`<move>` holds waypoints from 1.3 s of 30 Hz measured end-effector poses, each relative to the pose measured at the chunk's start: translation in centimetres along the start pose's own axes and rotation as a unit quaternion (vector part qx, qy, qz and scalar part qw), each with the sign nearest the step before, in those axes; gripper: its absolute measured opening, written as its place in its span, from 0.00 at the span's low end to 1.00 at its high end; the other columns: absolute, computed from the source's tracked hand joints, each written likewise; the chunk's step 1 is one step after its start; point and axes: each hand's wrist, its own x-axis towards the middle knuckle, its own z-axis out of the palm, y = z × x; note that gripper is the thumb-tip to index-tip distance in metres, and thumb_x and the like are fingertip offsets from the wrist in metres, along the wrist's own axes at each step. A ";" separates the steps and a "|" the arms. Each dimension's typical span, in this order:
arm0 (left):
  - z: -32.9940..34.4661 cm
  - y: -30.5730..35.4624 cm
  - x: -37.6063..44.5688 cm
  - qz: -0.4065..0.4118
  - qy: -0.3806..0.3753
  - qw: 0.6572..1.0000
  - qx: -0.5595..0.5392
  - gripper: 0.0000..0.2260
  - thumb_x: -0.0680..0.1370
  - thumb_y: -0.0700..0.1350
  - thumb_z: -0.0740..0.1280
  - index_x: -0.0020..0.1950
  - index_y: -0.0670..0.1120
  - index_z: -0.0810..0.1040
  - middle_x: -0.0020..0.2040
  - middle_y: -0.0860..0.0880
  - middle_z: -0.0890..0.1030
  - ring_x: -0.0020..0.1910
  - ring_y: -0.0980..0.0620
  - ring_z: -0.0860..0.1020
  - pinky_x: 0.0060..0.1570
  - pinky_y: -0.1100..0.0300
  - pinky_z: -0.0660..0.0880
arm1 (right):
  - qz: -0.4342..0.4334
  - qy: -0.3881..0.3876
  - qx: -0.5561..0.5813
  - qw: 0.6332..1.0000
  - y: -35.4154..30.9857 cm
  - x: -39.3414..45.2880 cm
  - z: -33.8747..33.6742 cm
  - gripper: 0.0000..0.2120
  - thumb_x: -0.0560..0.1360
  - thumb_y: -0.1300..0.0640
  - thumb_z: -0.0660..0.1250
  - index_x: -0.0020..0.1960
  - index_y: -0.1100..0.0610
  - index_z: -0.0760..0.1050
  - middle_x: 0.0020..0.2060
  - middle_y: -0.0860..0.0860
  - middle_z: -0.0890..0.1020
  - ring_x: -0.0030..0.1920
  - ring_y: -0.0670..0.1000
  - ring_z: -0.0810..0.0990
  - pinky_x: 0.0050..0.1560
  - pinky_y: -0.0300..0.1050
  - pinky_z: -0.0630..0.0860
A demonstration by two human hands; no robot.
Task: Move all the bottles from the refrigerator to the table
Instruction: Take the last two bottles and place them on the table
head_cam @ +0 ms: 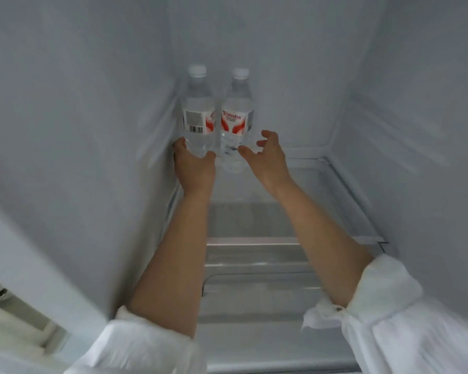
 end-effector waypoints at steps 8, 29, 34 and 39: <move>2.2 -1.0 3.9 0.014 0.008 0.999 0.052 0.26 0.63 0.43 0.79 0.59 0.44 0.78 0.56 0.47 0.83 0.53 0.48 0.82 0.51 0.51 0.81 | 0.026 -0.054 0.060 0.996 0.6 4.2 1.6 0.32 0.70 0.55 0.75 0.68 0.57 0.63 0.65 0.54 0.74 0.63 0.53 0.75 0.63 0.46 0.72; 0.6 -0.6 -1.2 0.082 0.058 0.994 -0.042 0.27 0.61 0.42 0.82 0.57 0.43 0.77 0.49 0.51 0.82 0.46 0.60 0.82 0.46 0.61 0.80 | -0.037 0.047 0.190 0.980 2.8 -0.2 0.0 0.27 0.67 0.60 0.77 0.59 0.51 0.66 0.53 0.46 0.78 0.55 0.46 0.78 0.58 0.41 0.75; -0.8 2.4 -5.7 0.096 0.034 0.992 -0.074 0.27 0.64 0.39 0.80 0.60 0.42 0.76 0.46 0.59 0.78 0.41 0.74 0.76 0.40 0.78 0.71 | -0.043 0.068 0.190 0.978 1.4 -4.2 -3.4 0.30 0.65 0.57 0.79 0.61 0.50 0.68 0.56 0.46 0.79 0.57 0.45 0.79 0.61 0.46 0.76; -2.7 3.2 -10.2 0.057 -0.020 0.994 -0.096 0.25 0.63 0.40 0.80 0.55 0.52 0.76 0.47 0.58 0.81 0.42 0.67 0.80 0.41 0.71 0.75 | -0.052 0.100 0.183 0.977 1.1 -10.1 -6.4 0.33 0.64 0.62 0.79 0.64 0.54 0.69 0.56 0.48 0.81 0.56 0.46 0.81 0.57 0.44 0.79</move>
